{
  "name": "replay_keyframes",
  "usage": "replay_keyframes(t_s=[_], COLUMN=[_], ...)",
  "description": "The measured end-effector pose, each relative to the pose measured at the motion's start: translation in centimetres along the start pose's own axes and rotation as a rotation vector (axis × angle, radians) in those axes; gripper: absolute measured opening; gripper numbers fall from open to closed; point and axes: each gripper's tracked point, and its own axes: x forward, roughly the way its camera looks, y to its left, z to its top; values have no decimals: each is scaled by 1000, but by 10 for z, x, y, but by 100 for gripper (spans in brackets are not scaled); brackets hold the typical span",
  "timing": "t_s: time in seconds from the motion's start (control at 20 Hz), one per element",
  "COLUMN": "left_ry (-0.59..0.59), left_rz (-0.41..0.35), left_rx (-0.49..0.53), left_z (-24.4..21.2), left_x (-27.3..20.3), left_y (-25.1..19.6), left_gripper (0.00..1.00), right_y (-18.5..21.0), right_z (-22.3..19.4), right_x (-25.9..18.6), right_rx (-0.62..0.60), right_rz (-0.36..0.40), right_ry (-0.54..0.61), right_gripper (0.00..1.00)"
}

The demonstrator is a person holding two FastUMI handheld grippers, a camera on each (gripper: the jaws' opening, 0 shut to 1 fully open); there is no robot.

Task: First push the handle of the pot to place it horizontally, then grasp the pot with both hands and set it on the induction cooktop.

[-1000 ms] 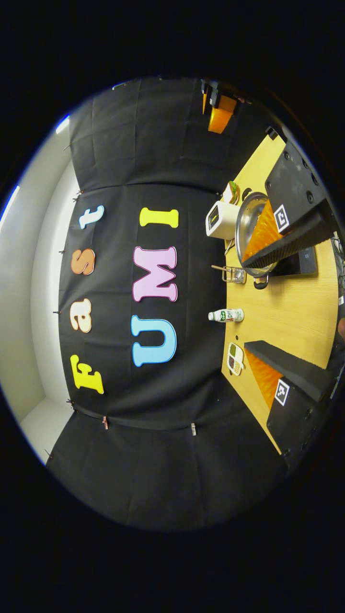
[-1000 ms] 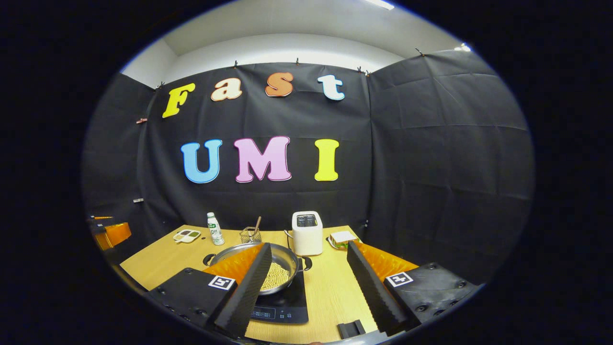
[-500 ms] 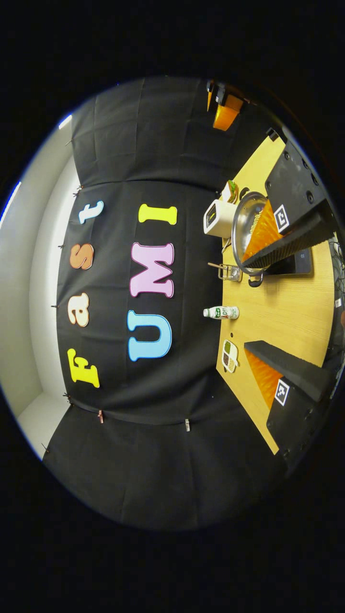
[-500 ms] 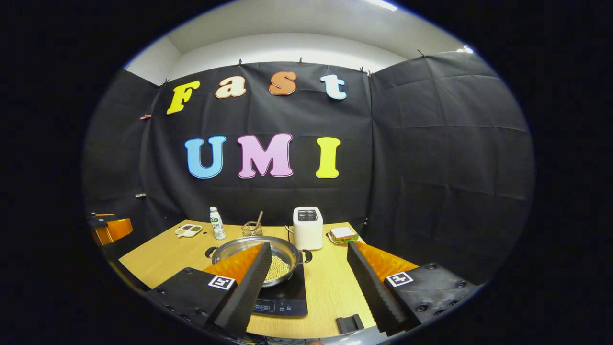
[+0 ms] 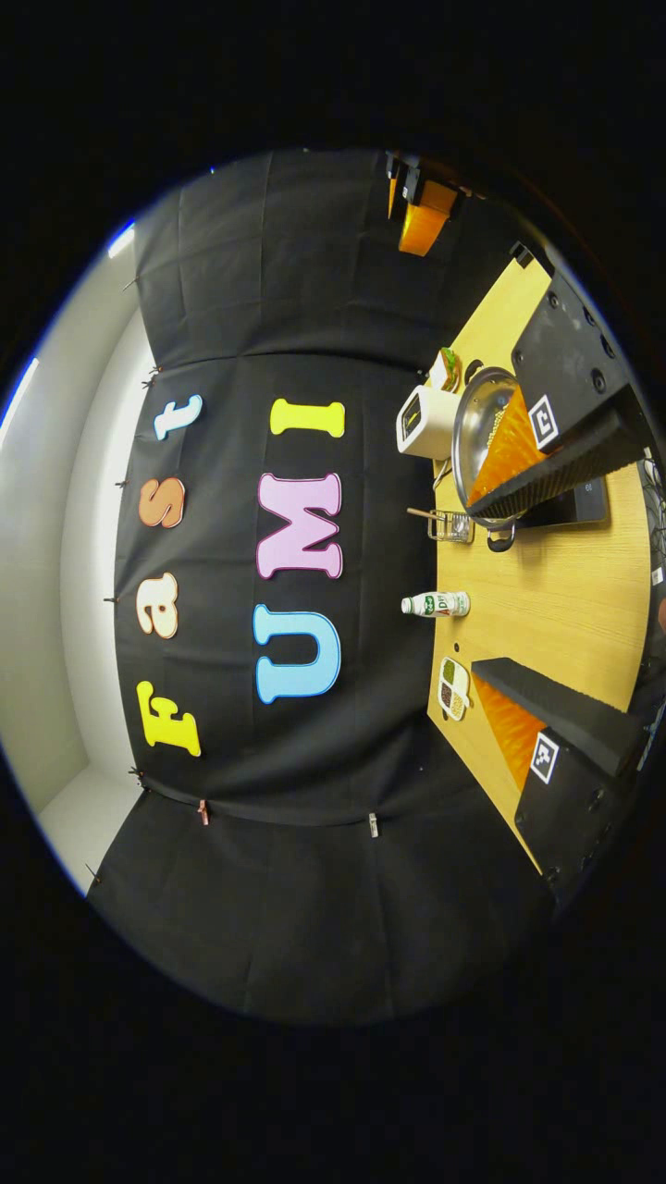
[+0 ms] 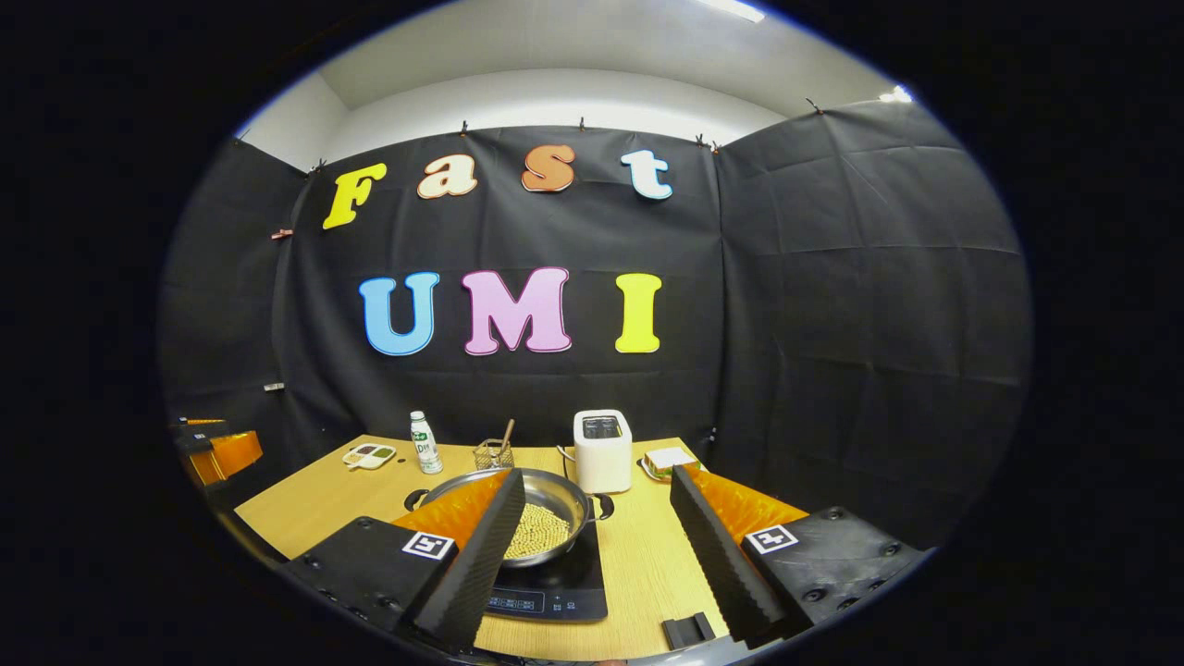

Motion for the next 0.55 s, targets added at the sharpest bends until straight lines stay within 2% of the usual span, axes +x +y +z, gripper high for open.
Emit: replay_keyframes(t_s=[0.55], left_ry=[6], left_rz=[5], left_rx=[0], left_z=[-1], left_x=[-1], left_y=[10], left_gripper=[95], right_y=[11], right_z=[4], right_x=[3], right_rx=[-16], right_rz=[20], right_ry=[-1], right_gripper=[98])
